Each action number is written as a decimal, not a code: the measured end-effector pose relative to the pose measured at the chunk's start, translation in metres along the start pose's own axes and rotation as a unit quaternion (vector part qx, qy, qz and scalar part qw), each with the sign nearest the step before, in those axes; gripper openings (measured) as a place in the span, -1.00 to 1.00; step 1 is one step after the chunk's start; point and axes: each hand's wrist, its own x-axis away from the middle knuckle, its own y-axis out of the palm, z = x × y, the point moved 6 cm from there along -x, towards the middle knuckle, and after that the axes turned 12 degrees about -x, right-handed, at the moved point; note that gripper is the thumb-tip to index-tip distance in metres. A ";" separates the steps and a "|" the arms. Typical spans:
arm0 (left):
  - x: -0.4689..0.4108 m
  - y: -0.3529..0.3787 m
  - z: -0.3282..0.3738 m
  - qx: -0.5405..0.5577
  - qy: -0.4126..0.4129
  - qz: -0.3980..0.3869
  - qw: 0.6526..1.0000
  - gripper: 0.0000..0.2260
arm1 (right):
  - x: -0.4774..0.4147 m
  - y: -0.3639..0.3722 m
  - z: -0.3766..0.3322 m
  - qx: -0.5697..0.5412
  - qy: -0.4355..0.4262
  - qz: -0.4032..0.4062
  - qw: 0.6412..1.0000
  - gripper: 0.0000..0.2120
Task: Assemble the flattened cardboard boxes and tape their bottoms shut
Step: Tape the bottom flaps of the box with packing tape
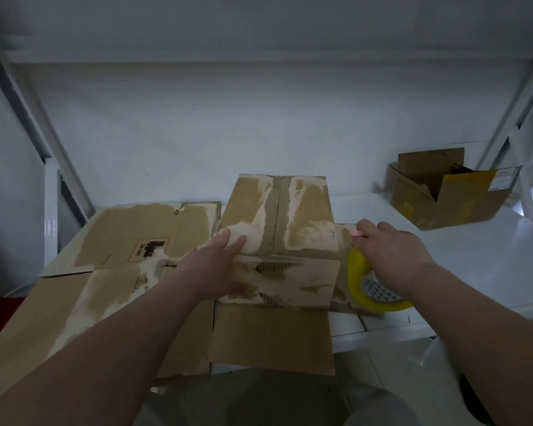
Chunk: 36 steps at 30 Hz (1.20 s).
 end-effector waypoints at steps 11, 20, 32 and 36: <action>0.001 0.000 0.000 -0.010 -0.003 -0.006 1.000 -0.11 | -0.002 0.018 0.001 -0.029 0.000 -0.029 0.999 -0.48; 0.004 -0.008 0.011 -0.065 -0.015 -0.034 0.997 -0.13 | -0.005 0.033 -0.004 -0.048 0.004 -0.039 0.998 -0.44; -0.016 -0.025 0.114 -0.102 0.048 -0.023 0.993 -0.10 | -0.006 0.041 -0.009 -0.071 0.010 -0.035 0.997 -0.62; -0.023 -0.031 0.144 -0.103 0.067 -0.013 0.992 -0.12 | -0.004 0.043 -0.004 -0.081 0.027 -0.033 0.996 -0.62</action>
